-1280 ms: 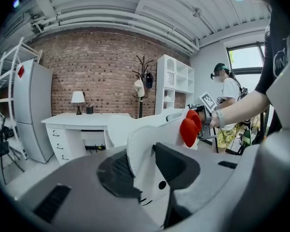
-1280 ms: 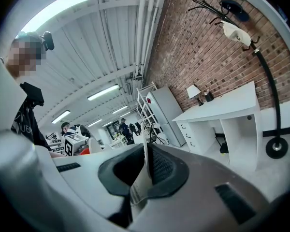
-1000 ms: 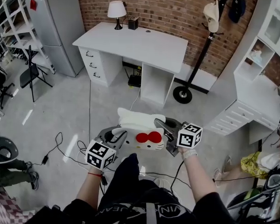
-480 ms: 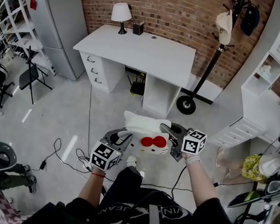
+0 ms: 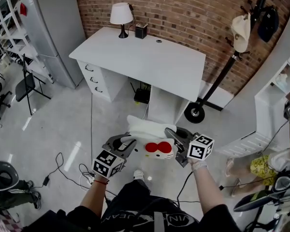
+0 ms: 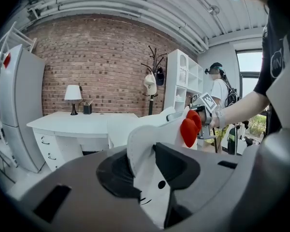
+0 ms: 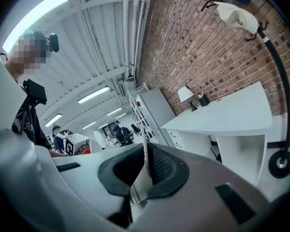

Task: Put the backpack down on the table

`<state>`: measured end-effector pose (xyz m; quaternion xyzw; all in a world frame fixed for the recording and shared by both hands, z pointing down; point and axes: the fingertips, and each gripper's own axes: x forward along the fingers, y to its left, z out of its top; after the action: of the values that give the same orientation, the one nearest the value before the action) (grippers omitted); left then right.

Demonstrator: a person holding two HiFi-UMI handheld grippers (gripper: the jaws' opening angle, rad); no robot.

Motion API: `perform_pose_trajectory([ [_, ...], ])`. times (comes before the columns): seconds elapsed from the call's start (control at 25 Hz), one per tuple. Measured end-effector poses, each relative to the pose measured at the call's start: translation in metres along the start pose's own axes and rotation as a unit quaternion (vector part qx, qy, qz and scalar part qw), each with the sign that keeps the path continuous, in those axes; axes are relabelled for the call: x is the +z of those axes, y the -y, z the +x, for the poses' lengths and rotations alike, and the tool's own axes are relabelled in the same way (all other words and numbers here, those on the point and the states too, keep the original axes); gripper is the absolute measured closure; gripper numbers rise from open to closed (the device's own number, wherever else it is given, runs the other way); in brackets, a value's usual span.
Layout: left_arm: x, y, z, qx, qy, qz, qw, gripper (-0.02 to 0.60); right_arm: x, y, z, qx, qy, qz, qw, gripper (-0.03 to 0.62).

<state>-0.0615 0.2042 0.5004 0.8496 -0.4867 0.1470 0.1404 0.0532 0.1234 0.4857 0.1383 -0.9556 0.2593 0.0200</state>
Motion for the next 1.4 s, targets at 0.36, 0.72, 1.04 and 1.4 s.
perform_pose_trajectory([
  [0.36, 0.026, -0.061, 0.056, -0.025, -0.004, 0.015, 0.9996, 0.468, 0.03, 0.061, 0.038, -0.019, 0.012, 0.011, 1.0, 0.58],
  [0.72, 0.048, -0.092, 0.101, -0.041, -0.004, 0.023, 0.9989, 0.468, 0.059, 0.106, 0.053, -0.035, 0.017, 0.01, 0.999, 0.58],
  [1.04, 0.074, -0.127, 0.156, -0.039, -0.007, 0.027, 0.9989, 0.468, 0.091, 0.164, 0.072, -0.036, 0.022, 0.008, 0.999, 0.58],
  [1.4, 0.1, -0.165, 0.209, -0.036, -0.003, 0.017, 0.9992, 0.468, 0.127, 0.219, 0.094, -0.026, 0.017, 0.005, 1.0, 0.58],
])
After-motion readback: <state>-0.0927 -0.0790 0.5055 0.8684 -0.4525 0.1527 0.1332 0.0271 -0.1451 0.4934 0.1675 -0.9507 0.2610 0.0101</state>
